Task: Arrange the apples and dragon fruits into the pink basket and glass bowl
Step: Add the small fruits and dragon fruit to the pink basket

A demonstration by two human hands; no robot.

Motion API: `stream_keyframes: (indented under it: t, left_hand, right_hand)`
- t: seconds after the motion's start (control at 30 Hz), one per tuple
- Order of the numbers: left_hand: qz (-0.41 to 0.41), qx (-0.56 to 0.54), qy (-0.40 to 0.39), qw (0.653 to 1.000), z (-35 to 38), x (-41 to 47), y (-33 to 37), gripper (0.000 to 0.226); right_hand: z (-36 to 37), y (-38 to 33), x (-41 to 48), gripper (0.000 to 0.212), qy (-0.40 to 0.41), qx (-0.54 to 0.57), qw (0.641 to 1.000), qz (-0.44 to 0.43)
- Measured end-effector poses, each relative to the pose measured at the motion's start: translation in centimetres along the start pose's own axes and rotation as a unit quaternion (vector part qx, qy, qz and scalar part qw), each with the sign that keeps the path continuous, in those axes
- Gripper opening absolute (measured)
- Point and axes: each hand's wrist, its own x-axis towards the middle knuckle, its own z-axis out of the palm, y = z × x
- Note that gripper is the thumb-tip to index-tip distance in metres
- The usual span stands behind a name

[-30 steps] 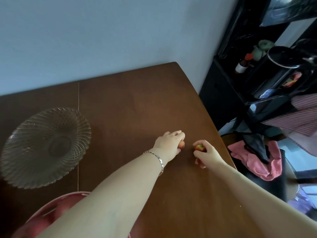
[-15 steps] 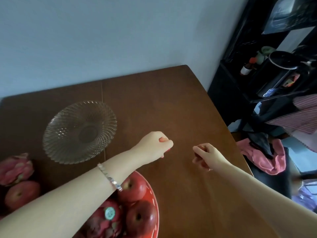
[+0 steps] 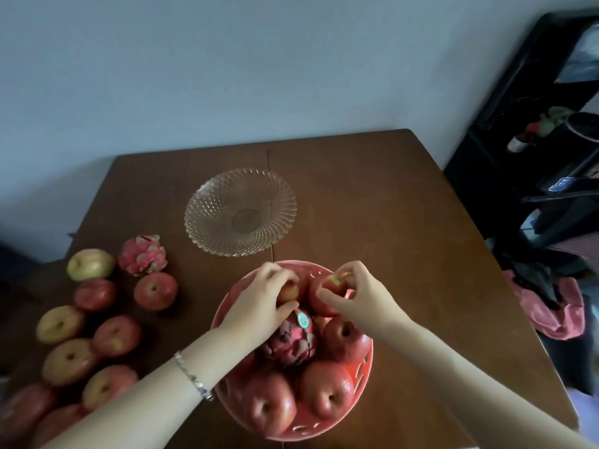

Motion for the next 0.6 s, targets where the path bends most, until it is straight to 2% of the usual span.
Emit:
stream_keyframes:
  t: [0.2, 0.3, 0.4, 0.43, 0.5, 0.57, 0.6]
  left_hand:
    - [0.01, 0.035, -0.024, 0.999, 0.5, 0.7, -0.1, 0.038]
    - [0.021, 0.039, -0.056, 0.997, 0.4, 0.5, -0.3, 0.044]
    - [0.018, 0.01, -0.049, 0.999, 0.1, -0.6, -0.5, 0.051]
    - [0.02, -0.001, -0.042, 0.999, 0.0, -1.1, -0.6, 0.052]
    - [0.026, -0.02, -0.03, 0.999, -0.2, -2.1, -0.8, 0.051]
    - [0.021, -0.033, -0.027, 0.999, -0.2, -3.0, -0.9, 0.046]
    - [0.017, -0.035, -0.025, 0.999, -0.2, -3.3, -1.0, 0.044]
  right_hand:
    - [2.8, 0.0, -1.2, 0.043, 0.034, -0.218, 0.974, -0.055]
    - [3.7, -0.3, -1.5, 0.045, 0.039, -0.27, 0.96, -0.065]
    - [3.8, -0.2, -1.9, 0.052, 0.023, -0.286, 0.955, -0.07]
    - [3.6, 0.0, -2.1, 0.055, 0.024, -0.259, 0.963, -0.063]
    - [2.9, 0.3, -2.5, 0.052, 0.062, -0.137, 0.988, -0.032]
    - [2.1, 0.6, -3.0, 0.032, 0.086, 0.05, 0.994, 0.05]
    - [1.8, 0.7, -3.2, 0.023, 0.071, 0.165, 0.979, 0.098]
